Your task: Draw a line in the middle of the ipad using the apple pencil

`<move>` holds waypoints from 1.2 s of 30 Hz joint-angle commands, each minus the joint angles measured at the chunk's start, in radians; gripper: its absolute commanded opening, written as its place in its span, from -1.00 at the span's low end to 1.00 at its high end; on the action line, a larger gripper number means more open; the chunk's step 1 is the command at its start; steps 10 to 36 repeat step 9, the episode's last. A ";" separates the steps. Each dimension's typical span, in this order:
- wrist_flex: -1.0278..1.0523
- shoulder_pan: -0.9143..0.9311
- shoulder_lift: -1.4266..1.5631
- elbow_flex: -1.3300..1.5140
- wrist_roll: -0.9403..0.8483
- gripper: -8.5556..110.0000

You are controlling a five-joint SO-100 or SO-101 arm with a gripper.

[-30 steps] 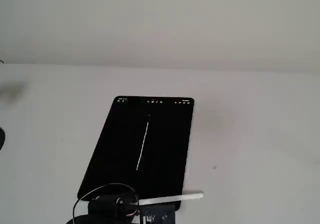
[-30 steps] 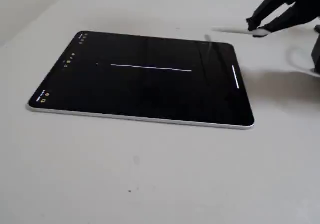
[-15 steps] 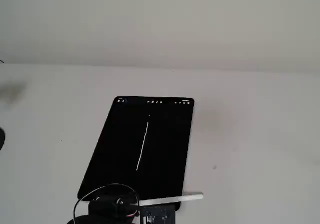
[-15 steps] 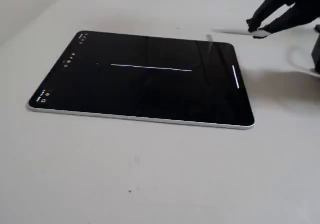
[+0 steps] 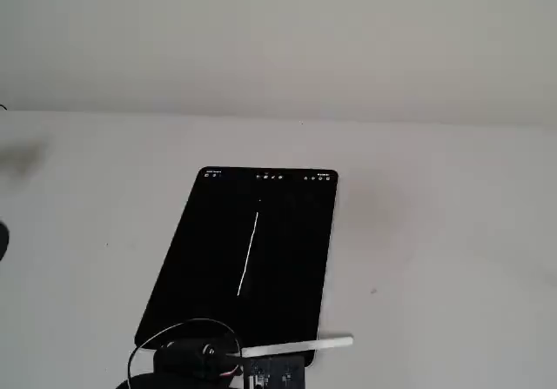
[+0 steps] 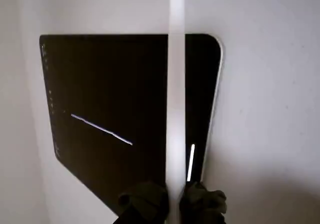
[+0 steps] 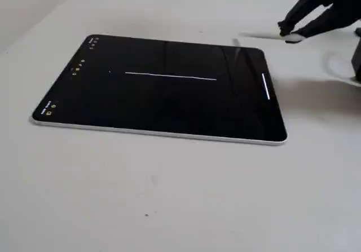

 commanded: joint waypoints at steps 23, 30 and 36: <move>-0.011 -0.008 0.014 -0.012 -0.011 -0.86; -0.011 -0.008 0.014 -0.012 -0.011 -0.86; -0.011 -0.008 0.014 -0.012 -0.011 -0.86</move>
